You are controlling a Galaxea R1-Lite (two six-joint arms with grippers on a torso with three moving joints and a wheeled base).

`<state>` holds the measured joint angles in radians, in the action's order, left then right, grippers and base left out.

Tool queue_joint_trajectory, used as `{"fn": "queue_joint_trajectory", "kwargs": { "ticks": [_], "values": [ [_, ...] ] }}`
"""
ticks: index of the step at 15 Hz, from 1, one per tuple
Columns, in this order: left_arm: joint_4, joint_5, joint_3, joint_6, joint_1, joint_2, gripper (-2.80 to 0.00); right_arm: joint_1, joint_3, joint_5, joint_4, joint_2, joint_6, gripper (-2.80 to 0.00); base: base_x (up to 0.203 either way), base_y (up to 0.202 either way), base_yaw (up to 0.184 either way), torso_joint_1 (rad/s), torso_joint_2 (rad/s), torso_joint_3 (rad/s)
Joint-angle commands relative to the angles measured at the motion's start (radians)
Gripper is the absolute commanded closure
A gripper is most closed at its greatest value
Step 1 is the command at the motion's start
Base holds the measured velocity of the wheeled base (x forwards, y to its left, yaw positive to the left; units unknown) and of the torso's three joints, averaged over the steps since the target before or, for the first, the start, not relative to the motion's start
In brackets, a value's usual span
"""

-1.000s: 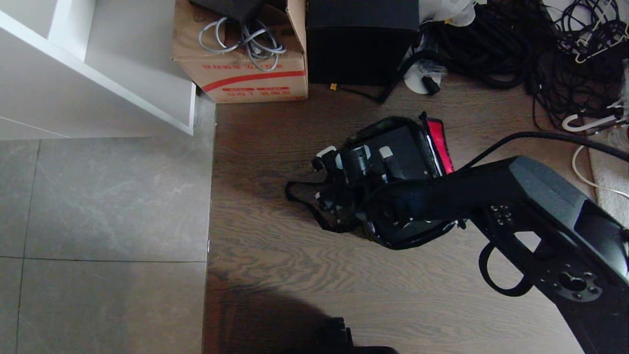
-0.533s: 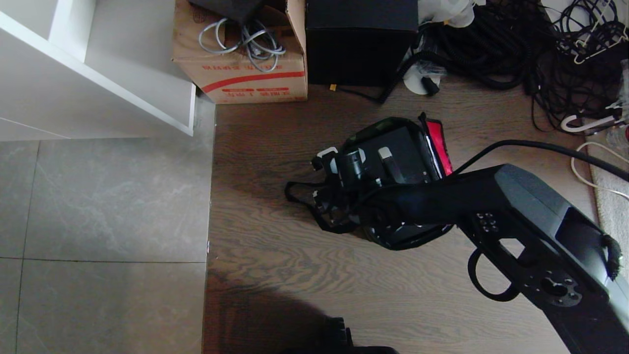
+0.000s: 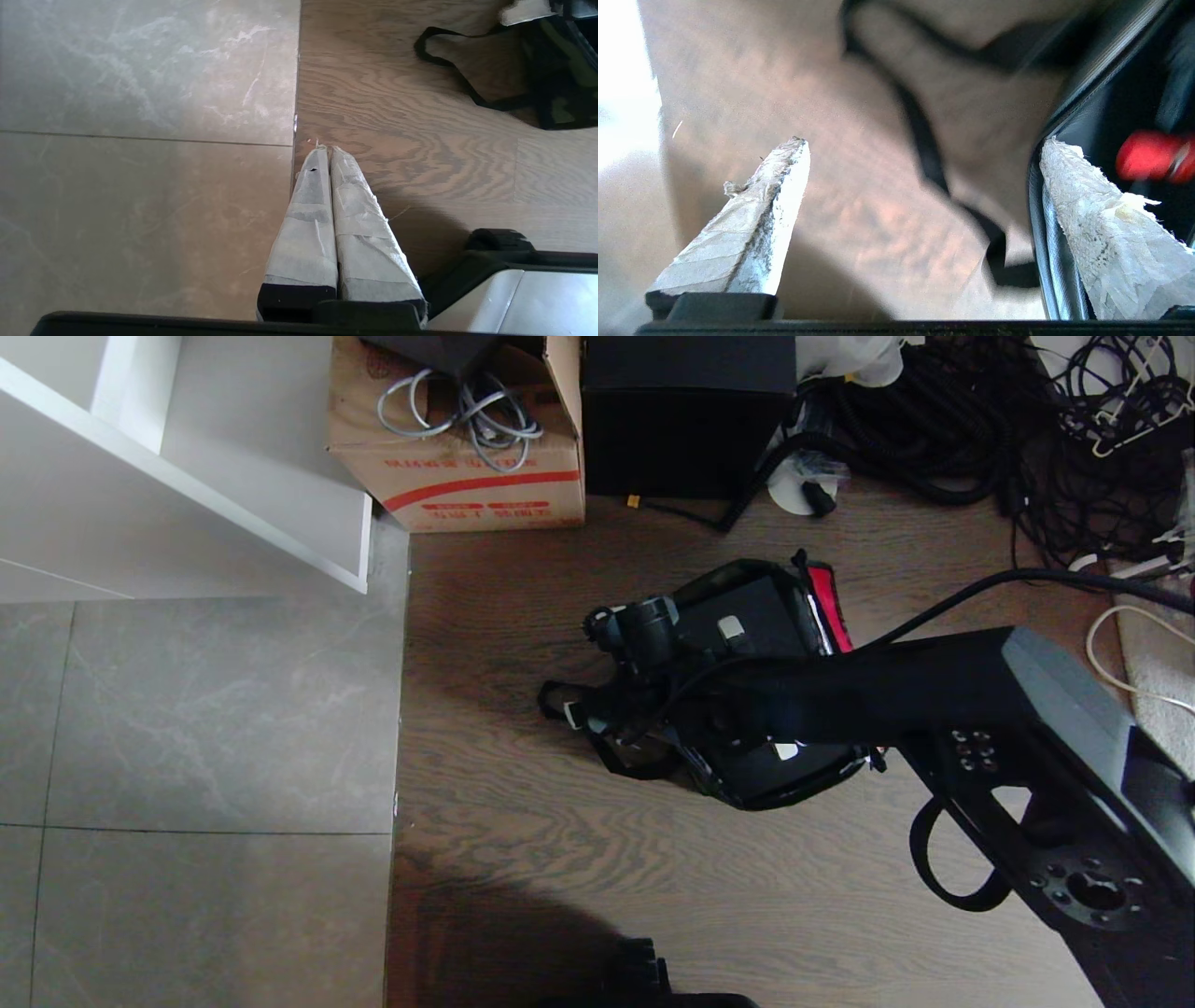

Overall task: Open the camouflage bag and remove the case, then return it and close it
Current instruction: Close the top of the storage box

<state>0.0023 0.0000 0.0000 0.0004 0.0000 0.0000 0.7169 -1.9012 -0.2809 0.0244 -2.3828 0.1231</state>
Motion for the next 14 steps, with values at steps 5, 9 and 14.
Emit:
{"fn": "queue_joint_trajectory", "kwargs": {
  "ticks": [5, 9, 14],
  "values": [
    [-0.001, 0.000, 0.000, 0.000, 0.000, 0.000, 0.00, 0.008, -0.005, 0.190, 0.119, 0.131, 0.058, -2.80, 0.000, 0.000, 0.000, 0.000, 0.00, 0.000],
    [-0.001, 0.000, 0.000, 0.001, 0.000, 0.000, 0.00, -0.015, -0.022, 0.167, 0.111, 0.077, -0.013, -2.80, 0.000, 0.000, 0.000, 0.000, 0.00, 0.000],
    [-0.001, 0.000, 0.000, 0.000, 0.000, 0.000, 0.00, -0.048, -0.039, 0.113, 0.061, 0.039, -0.081, -2.80, 0.000, 0.000, 0.000, 0.000, 0.00, 0.000]
  ]
}}
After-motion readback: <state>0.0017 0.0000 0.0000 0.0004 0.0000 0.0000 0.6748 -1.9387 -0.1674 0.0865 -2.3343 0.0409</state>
